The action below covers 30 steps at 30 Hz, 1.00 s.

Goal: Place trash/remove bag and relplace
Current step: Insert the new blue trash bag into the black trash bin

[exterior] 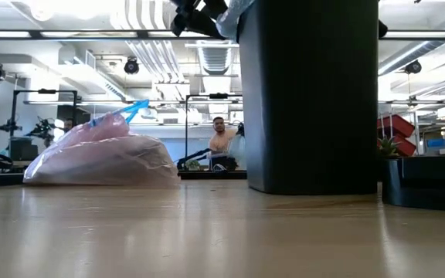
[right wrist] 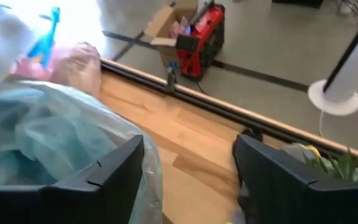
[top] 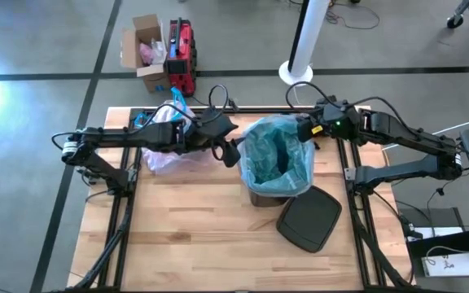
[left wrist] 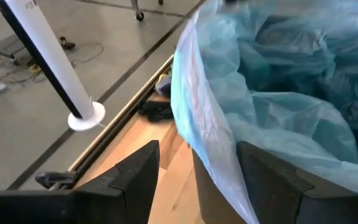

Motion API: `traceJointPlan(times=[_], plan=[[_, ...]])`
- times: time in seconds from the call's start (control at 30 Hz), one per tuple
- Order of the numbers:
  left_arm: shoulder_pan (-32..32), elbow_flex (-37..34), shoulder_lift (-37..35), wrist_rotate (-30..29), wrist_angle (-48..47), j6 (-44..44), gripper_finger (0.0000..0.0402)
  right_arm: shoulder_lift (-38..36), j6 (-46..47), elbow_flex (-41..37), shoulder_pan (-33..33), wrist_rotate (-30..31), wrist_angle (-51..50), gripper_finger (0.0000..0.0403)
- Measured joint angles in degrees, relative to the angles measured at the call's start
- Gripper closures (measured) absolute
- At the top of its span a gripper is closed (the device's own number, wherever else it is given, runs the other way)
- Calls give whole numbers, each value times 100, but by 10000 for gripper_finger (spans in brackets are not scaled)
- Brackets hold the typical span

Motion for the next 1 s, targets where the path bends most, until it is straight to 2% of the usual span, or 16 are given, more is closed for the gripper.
traceJointPlan(times=[0.3,0.57,0.83,1.0], plan=[[408,45,-4,346,72,213,189,-35,22,0,0,-287,-58,227],[859,1,-4,583,109,249,203,46,13,-91,2,-349,-358,294],[890,-606,0,643,413,142,214,92,-182,-101,2,-357,-476,350],[874,-894,0,927,662,-129,217,92,-453,-101,31,-369,-422,379]])
